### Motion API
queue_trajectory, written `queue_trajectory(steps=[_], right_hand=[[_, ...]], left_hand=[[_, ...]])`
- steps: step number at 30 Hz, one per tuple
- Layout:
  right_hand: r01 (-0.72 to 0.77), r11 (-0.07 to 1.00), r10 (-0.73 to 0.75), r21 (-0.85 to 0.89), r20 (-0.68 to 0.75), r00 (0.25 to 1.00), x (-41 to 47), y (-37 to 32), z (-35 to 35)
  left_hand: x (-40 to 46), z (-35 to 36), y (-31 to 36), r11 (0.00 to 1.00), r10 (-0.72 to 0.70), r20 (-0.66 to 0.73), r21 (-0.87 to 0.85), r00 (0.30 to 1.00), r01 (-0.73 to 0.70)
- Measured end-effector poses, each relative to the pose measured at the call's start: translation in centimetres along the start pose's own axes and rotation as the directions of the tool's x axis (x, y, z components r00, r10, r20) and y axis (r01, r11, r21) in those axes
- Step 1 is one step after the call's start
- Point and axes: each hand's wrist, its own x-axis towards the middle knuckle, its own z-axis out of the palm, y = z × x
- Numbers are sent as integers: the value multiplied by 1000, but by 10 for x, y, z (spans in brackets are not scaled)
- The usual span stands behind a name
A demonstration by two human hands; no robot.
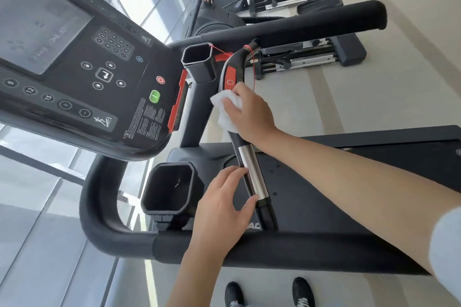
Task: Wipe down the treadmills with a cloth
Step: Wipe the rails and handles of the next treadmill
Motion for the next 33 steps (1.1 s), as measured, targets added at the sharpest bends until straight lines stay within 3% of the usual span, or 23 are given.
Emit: queue_trajectory(steps=[6, 10, 13, 23, 30, 33], right_hand=[[-277, 945, 273, 177, 46, 961, -46, 11, -9], [-531, 813, 483, 241, 232, 844, -106, 16, -24], [-600, 768, 532, 221, 299, 792, -120, 19, -29], [-680, 653, 657, 335, 196, 728, -28, 8, -1], [-613, 743, 546, 267, 287, 787, -125, 13, -28], [-491, 850, 418, 188, 327, 848, -141, 15, -46]], left_hand=[[1, -1, 1, 1000, 2, -11, 7, 1000, -2], [1, 2, 1, 1000, 9, -36, 12, 999, -9], [0, 3, 0, 1000, 13, -40, 3, 999, -13], [0, 2, 1, 1000, -15, -23, 12, 1000, 16], [0, 2, 1, 1000, -7, -24, 11, 1000, 7], [-1, 2, 2, 1000, -2, -32, -1, 999, 2]])
